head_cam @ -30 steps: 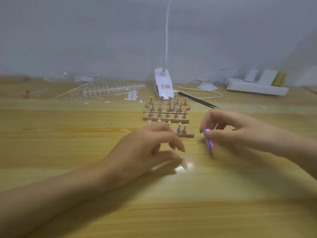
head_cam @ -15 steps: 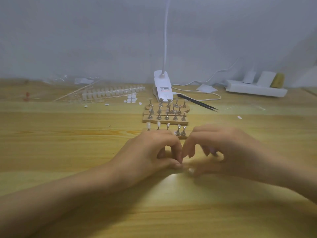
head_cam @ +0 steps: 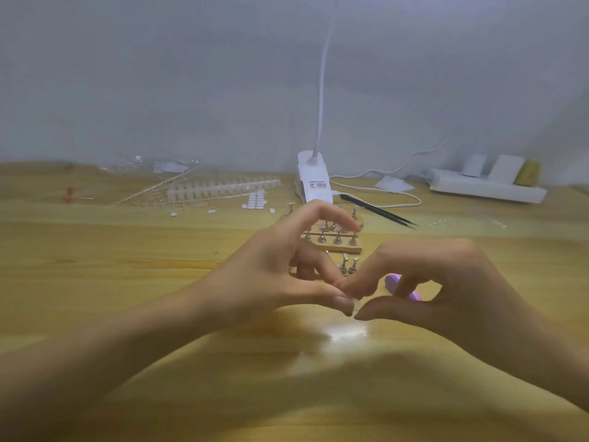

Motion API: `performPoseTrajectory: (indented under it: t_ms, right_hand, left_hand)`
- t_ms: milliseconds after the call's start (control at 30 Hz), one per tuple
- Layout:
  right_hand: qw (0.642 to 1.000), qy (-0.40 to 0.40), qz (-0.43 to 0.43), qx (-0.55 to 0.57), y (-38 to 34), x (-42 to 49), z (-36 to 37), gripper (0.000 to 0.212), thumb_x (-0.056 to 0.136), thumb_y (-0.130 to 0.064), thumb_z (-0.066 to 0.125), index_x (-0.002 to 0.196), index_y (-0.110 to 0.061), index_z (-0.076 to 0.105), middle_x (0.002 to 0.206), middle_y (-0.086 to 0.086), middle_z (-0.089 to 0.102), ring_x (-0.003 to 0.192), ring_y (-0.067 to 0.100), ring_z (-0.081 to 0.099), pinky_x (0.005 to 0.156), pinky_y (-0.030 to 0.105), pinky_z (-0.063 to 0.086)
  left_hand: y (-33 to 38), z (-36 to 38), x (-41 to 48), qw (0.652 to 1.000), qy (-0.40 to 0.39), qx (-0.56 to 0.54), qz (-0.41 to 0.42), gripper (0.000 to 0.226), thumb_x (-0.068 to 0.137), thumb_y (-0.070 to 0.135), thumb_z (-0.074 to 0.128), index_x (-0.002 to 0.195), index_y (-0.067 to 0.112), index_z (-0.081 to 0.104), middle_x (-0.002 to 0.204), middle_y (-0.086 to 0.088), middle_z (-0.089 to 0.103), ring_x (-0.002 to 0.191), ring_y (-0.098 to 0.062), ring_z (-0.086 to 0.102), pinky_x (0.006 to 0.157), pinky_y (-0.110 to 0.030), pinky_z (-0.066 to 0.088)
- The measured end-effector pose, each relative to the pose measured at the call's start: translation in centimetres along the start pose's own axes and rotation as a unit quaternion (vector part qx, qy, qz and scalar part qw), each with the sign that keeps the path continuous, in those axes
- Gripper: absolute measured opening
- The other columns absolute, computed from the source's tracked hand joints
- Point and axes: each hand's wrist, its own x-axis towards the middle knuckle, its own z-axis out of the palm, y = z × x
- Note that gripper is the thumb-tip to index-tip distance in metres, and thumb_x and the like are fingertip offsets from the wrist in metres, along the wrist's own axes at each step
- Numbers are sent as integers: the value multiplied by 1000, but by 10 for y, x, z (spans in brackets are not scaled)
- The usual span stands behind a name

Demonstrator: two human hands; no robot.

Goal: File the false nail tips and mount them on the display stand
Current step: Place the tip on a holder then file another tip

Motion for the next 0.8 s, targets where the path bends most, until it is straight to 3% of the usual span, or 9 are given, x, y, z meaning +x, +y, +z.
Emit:
performPoseTrajectory:
  t_ms: [33,133,200,333,400,500,633,800]
  right_hand:
    - [1000,4,2,12,-2,2,0,11,73,-29,81,82,-28,74,78,-13,72,74,6,64,56,20,50]
    - [995,23,31,90,-7,6,0,14,70,-28,85,78,-31,74,76,-8,73,71,9,65,52,29,52]
    - [994,42,40,92,-7,7,1,18,70,-22,85,76,-33,72,76,-7,71,73,12,65,49,32,52]
    - [993,88,42,64,-6,13,6,29,69,-9,89,77,-28,68,80,-7,67,68,9,62,45,19,43]
    - [991,107,48,68,-6,17,9,27,69,-10,88,76,-27,68,79,-7,68,67,10,63,44,21,45]
    - [992,104,53,48,-8,23,8,21,68,-18,87,81,-24,72,79,-9,69,76,14,68,49,28,51]
    - [994,89,47,32,-6,32,0,18,68,-24,86,78,-23,71,73,-12,71,75,9,71,56,12,47]
    - [991,132,18,-22,4,45,-1,19,70,-40,79,77,-24,71,73,-18,69,81,8,63,66,10,43]
  left_hand:
    - [2,-3,0,1000,-9,-5,-3,66,75,14,82,126,39,48,77,-1,74,68,-31,60,67,-33,50]
    - [8,-9,0,999,-19,-25,-6,87,74,13,83,141,45,37,77,0,74,73,-15,66,77,-27,54]
    - [10,-10,0,998,4,-54,-15,93,70,16,82,144,44,34,78,-1,75,76,-13,69,79,-23,55]
    - [11,-2,1,987,87,-135,-16,85,71,10,79,143,33,40,74,1,74,59,-2,65,54,-5,44]
    - [10,1,1,982,116,-146,-10,80,72,12,78,140,32,43,71,3,72,53,1,60,49,-5,41]
    - [9,-3,3,983,141,-120,-3,83,66,23,80,139,36,43,71,2,72,51,0,56,48,-5,38]
    - [10,-12,9,987,135,-90,-1,84,64,29,80,138,38,43,70,5,71,49,2,53,48,-4,38]
    - [6,-17,18,984,159,-79,9,69,73,43,70,137,33,45,77,8,73,59,4,61,53,-5,42]
